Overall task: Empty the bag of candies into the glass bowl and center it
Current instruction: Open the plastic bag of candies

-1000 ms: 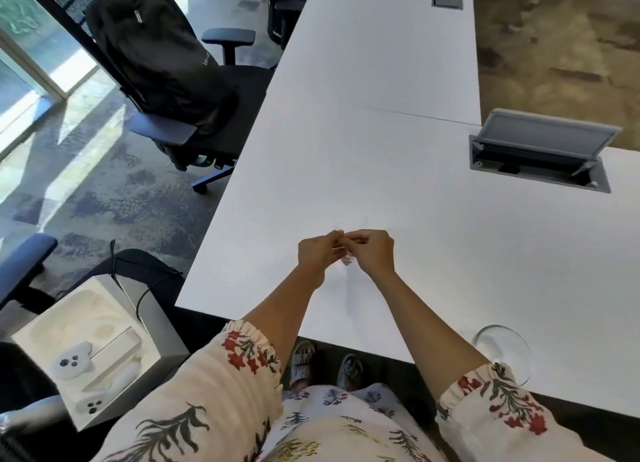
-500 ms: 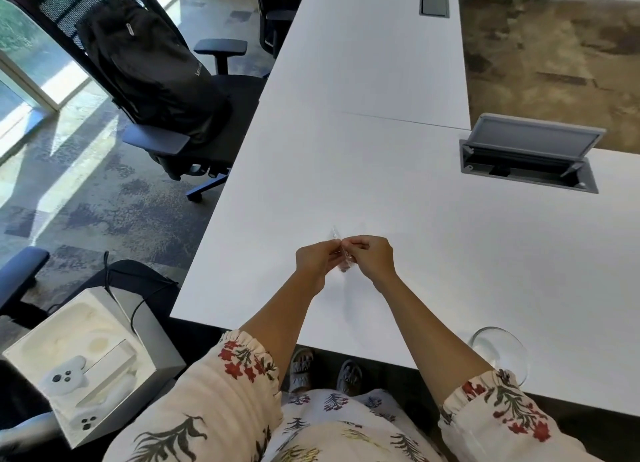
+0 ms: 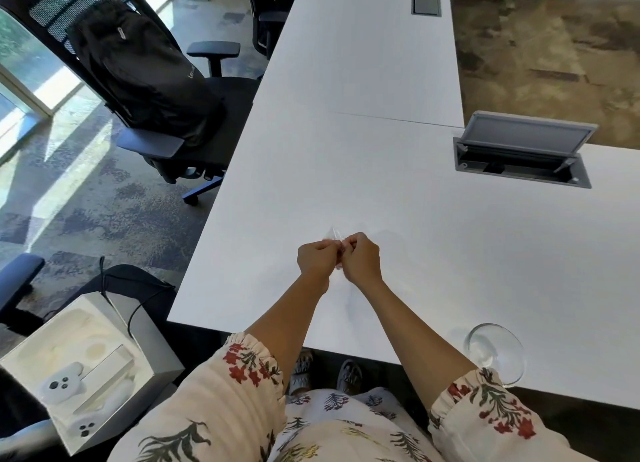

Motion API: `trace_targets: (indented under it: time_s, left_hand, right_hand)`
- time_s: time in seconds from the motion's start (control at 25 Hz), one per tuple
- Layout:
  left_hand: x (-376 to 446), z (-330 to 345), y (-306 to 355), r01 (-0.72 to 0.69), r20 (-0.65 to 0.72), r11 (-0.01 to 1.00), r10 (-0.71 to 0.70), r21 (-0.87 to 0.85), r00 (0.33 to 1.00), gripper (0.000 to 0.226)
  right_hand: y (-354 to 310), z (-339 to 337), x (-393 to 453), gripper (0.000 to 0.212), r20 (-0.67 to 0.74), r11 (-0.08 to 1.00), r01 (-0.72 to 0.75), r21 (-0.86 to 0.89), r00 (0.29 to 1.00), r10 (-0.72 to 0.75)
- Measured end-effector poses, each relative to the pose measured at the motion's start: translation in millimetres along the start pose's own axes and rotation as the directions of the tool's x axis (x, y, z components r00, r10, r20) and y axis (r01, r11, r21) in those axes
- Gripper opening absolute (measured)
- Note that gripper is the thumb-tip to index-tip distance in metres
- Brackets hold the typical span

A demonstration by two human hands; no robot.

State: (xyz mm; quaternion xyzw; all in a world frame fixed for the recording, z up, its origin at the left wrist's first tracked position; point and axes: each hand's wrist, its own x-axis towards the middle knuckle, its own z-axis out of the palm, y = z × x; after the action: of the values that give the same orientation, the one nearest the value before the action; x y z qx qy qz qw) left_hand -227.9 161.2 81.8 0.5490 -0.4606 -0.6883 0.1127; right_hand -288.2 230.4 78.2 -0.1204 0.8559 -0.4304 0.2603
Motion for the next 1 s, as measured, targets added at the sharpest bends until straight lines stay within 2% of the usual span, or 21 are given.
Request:
trace_targets:
  time_s: [0.2,0.44,0.64,0.88,1.0]
  left_hand:
    - [-7,7,3,0.002,-0.043,1.000,-0.002,0.002,0.999,0.013]
    - [-12,12,5,-0.035,-0.072,0.999,0.035,-0.005,0.997,0.030]
    - [-13,13,0,-0.015,-0.099,1.000,0.014,-0.009,0.995,0.036]
    - [-23,13,10,-0.021,-0.091,0.999,0.017,-0.043,0.996,0.020]
    - [-26,9,19,-0.063,-0.072,0.997,0.066,0.045,0.995,0.020]
  right_hand:
    - [-4,1,1,0.016,-0.068,0.998,-0.045,0.032,0.997,0.047]
    - [-8,2,-1,0.015,-0.129,0.996,-0.067,0.060,0.989,0.074]
    - [-8,-2,1,0.007,-0.175,0.985,-0.115,0.130,0.975,0.137]
    - [-2,-5,8,0.013,-0.146,0.993,-0.064,0.098,0.986,0.078]
    - [4,-9,7,0.011,-0.118,0.995,-0.011,0.095,0.993,0.022]
